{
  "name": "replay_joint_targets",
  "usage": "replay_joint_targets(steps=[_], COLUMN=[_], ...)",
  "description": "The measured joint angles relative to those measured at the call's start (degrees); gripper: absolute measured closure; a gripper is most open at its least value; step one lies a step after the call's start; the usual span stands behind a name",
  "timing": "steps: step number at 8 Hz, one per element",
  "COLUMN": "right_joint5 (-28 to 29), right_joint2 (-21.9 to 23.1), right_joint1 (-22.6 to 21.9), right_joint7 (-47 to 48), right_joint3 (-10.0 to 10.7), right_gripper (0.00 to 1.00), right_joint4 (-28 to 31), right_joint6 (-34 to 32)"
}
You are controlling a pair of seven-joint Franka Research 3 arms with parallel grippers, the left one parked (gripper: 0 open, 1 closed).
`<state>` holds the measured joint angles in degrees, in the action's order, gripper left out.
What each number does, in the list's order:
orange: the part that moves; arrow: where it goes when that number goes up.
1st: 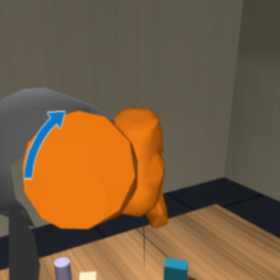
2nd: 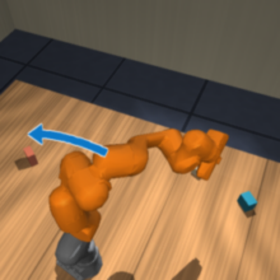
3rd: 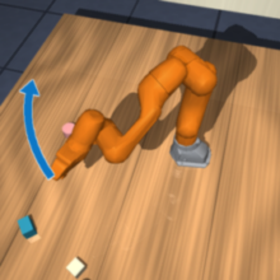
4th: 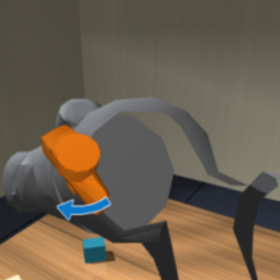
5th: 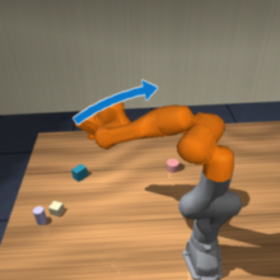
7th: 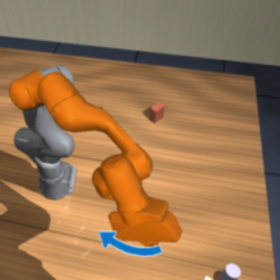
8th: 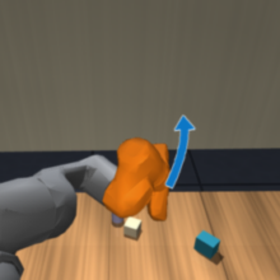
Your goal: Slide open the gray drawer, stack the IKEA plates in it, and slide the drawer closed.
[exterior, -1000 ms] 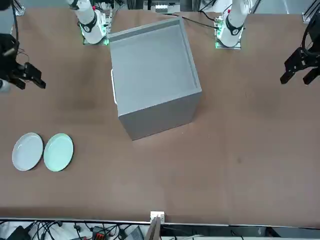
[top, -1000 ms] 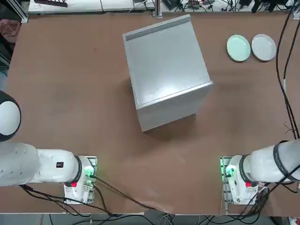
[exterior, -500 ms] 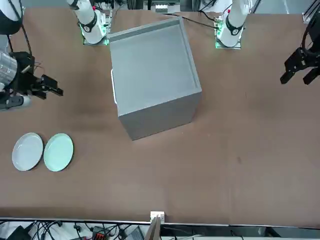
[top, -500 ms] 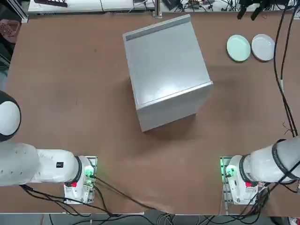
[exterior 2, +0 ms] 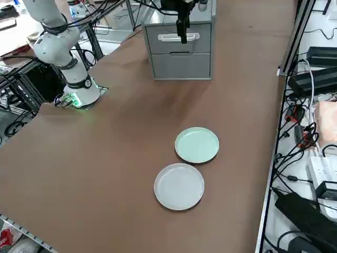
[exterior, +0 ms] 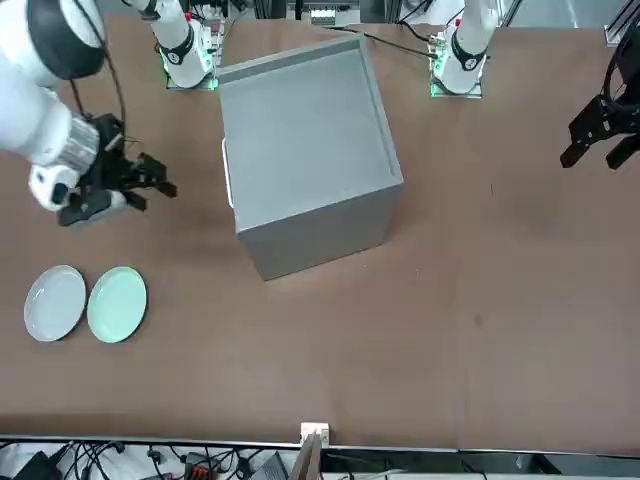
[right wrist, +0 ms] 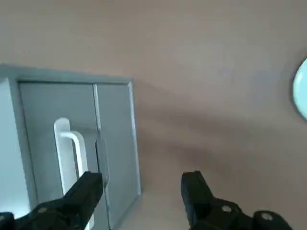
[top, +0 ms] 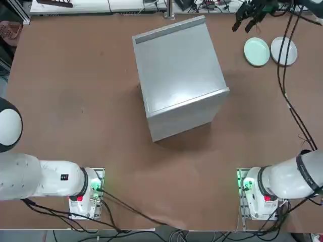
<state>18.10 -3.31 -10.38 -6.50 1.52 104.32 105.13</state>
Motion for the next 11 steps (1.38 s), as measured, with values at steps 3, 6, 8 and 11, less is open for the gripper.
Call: replay_joint_targets(steps=[3,6,8,11], right_joint5=[6.99,12.03,13.26,13.92], right_joint2=[0.59,0.16,-0.12,-0.11], right_joint1=[-0.49,-1.89,-3.96,-5.84], right_joint7=[-6.30,-9.82,-9.82,-9.82], right_joint3=[0.10,0.12,0.08,0.07], right_gripper=[0.00,0.00,0.00,0.00], right_joint4=[6.57,10.83,12.91,13.98], right_joint6=[2.98,7.58,10.47,11.79])
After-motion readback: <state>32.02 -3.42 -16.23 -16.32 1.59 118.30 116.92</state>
